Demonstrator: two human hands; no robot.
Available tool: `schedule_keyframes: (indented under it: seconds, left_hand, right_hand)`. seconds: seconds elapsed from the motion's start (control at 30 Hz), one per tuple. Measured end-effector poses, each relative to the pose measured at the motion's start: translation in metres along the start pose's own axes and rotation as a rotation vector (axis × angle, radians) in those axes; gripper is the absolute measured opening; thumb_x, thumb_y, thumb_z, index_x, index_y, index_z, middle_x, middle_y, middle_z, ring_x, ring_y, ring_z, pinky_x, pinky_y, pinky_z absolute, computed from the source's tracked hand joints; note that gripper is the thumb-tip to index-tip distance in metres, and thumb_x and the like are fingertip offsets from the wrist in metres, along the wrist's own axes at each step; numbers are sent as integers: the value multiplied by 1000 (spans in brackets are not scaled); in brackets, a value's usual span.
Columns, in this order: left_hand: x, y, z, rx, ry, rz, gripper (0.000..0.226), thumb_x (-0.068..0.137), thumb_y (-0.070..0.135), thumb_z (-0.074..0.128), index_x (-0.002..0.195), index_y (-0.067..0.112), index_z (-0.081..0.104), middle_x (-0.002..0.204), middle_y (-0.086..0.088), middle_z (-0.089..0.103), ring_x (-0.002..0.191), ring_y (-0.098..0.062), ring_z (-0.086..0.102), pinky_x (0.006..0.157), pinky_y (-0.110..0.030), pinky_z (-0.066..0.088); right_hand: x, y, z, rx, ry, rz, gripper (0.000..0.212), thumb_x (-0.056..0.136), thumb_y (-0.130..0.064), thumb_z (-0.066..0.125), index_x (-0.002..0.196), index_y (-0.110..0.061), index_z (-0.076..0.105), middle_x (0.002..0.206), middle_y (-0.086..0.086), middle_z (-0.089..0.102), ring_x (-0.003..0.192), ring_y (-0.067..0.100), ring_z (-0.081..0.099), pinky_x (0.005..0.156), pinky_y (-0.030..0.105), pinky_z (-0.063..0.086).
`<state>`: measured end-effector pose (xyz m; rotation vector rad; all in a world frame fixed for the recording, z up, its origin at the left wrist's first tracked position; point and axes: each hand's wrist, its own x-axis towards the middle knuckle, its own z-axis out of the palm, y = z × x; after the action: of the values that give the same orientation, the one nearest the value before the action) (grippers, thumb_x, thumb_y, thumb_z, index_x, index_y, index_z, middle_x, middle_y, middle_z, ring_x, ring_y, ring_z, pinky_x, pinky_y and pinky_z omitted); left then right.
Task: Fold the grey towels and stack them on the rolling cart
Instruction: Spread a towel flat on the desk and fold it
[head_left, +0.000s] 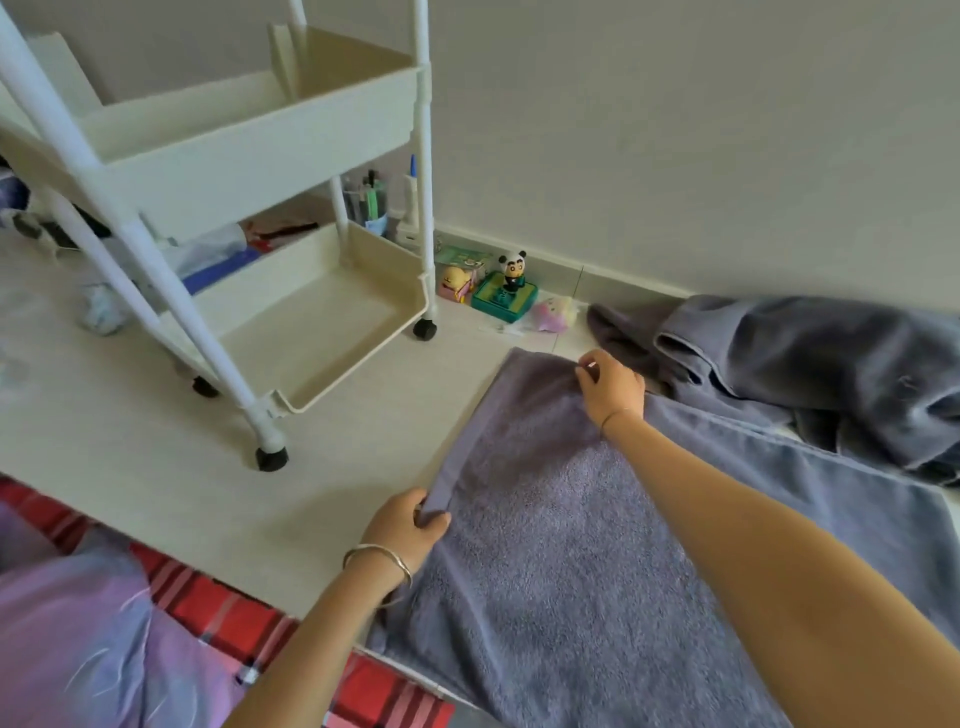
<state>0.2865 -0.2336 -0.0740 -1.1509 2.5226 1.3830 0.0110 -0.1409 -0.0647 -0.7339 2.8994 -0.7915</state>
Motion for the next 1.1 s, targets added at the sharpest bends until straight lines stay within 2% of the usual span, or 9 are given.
schedule_keyframes:
  seconds: [0.1, 0.27, 0.43, 0.63, 0.83, 0.9, 0.97, 1.03, 1.1]
  left_hand:
    - [2, -2, 2, -2, 1, 31, 19, 89, 22, 60, 74, 20, 49, 71, 1, 57, 66, -17, 52, 61, -27, 38]
    - [3, -2, 2, -3, -13, 33, 22, 86, 27, 64, 72, 22, 47, 67, 5, 53, 60, -10, 49, 52, -19, 32]
    - [1, -4, -7, 9, -92, 7, 33, 81, 36, 69, 69, 19, 44, 61, 6, 43, 55, -10, 40, 53, -24, 29]
    - [-15, -7, -29, -43, -420, -45, 50, 73, 38, 77, 111, 13, 57, 108, 1, 67, 98, -12, 64, 91, -32, 51]
    - [-31, 12, -24, 563, -252, -107, 80, 78, 45, 70, 135, 11, 26, 130, -9, 45, 114, -25, 51, 89, -35, 44]
    - [-39, 31, 1, 720, 67, 44, 84, 82, 48, 63, 145, 11, 21, 136, -12, 39, 118, -29, 48, 90, -38, 44]
    - [-46, 46, 40, 714, 210, 369, 62, 82, 42, 59, 136, 14, 47, 130, -11, 55, 109, -30, 59, 86, -40, 51]
    - [-50, 54, 77, 727, 64, 506, 48, 83, 42, 41, 124, 24, 61, 126, -3, 62, 109, -27, 63, 86, -48, 51]
    - [-49, 52, 114, 760, -82, 446, 50, 84, 43, 32, 124, 30, 60, 128, 3, 61, 115, -26, 60, 92, -53, 47]
  right_hand:
    - [13, -14, -4, 53, 90, -51, 15, 95, -22, 49, 101, -14, 60, 97, 10, 69, 94, 33, 57, 91, 33, 32]
    - [21, -8, 9, -122, -119, 73, 27, 92, -26, 51, 118, -18, 55, 123, 9, 58, 117, 30, 49, 100, 37, 30]
    - [-23, -4, 12, 15, -3, -73, 32, 91, -22, 53, 122, -12, 52, 126, 9, 50, 119, 31, 45, 102, 37, 26]
    - [-96, 1, 13, 147, 0, -138, 25, 91, -17, 54, 116, -13, 56, 123, 5, 53, 114, 27, 48, 100, 29, 25]
    - [-143, 18, -4, 159, 11, -137, 24, 92, -14, 55, 116, -14, 56, 122, 2, 53, 113, 23, 49, 98, 22, 22]
    - [-155, 25, -9, 167, 13, -129, 25, 92, -15, 54, 117, -14, 56, 124, 1, 53, 113, 23, 49, 102, 26, 27]
    - [-171, 37, -14, 168, 22, -107, 27, 93, -14, 53, 119, -13, 56, 126, 2, 52, 116, 25, 50, 105, 38, 35]
    - [-187, 51, -17, 137, -26, -70, 34, 95, -18, 51, 129, -14, 53, 137, 4, 47, 127, 26, 44, 110, 42, 31]
    - [-203, 73, -23, 24, -96, -46, 44, 98, -34, 40, 139, -19, 43, 150, 1, 34, 139, 23, 29, 118, 38, 16]
